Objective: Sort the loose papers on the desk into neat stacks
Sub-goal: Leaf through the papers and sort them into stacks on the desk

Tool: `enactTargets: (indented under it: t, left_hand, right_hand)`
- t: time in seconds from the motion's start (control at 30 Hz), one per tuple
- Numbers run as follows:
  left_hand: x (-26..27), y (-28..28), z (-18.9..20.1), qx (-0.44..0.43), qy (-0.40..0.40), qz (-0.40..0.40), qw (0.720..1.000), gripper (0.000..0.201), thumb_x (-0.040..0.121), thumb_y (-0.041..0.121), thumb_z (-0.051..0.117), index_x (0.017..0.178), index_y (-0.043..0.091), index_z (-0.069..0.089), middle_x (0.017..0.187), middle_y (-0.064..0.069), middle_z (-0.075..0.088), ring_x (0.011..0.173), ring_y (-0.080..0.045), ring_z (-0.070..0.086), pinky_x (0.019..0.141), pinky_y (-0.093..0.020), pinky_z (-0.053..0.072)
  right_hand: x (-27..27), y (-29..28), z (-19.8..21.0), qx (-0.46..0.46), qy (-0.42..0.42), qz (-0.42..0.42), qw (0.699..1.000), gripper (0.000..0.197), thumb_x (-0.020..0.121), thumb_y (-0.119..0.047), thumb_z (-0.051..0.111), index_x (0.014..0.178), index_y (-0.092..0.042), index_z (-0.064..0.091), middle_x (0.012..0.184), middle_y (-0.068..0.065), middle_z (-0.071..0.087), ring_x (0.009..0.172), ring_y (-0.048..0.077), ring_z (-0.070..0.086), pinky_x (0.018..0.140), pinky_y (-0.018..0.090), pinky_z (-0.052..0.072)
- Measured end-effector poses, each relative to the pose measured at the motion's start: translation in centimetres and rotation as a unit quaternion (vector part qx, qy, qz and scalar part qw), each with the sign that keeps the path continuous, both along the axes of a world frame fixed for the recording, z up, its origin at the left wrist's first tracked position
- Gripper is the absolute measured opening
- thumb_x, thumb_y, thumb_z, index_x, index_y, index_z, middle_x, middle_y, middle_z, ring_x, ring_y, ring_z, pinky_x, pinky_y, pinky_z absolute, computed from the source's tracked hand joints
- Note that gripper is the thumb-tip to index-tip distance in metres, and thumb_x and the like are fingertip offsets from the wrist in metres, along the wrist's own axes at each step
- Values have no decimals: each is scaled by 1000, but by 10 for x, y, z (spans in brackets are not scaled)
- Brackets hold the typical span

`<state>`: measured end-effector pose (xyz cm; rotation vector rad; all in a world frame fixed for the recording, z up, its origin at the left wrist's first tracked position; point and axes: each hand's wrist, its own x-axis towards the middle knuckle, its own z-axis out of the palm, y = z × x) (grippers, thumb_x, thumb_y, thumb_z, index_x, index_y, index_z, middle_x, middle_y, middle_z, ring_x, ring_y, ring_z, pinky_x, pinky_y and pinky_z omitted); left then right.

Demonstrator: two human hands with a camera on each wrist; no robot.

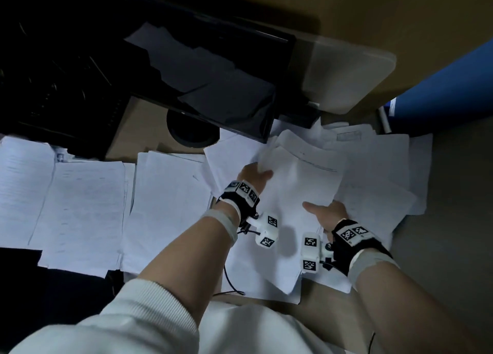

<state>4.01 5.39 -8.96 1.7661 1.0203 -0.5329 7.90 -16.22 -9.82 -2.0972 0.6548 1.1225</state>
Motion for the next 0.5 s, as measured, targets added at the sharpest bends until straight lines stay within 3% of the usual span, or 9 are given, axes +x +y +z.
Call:
enactTargets:
  t: [0.07,0.13,0.23,0.37,0.5]
  left_hand:
    - [5,10,-3,86,24,-52,995,50,92,39,64,139,23,54,153,-8,36,142,-32,31,115,-42,30]
    - [4,22,-10,135,42,-46,989,58,90,40,65,144,36,45,163,-3,11,149,-29,11,121,-46,19]
    - [-1,38,-20,133,93,-42,986,83,88,42,66,156,36,19,166,2,-8,152,-27,-2,122,-51,13]
    - [-1,28,-22,130,55,-68,988,94,86,39,67,159,24,9,166,7,4,151,-23,8,122,-46,17]
    - [5,-6,-11,26,27,3,999,96,87,28,68,159,24,5,165,0,15,148,-29,17,119,-48,22]
  right_hand:
    - [4,3,-1,-18,3,-28,999,80,82,-34,79,140,7,41,104,18,60,73,23,52,62,28,41]
    - [8,2,-4,-29,7,-59,998,78,83,-30,78,140,9,41,118,21,59,90,28,54,74,34,43]
    - [9,4,-1,-52,13,-91,994,71,84,-24,76,137,10,46,136,23,55,115,37,57,90,41,47]
    - [7,8,4,-62,-9,-118,991,65,84,-26,75,131,11,51,133,21,57,116,38,58,96,43,49]
    - [4,3,10,-60,-78,-176,980,72,85,-22,75,141,9,41,141,21,51,124,37,53,103,40,44]
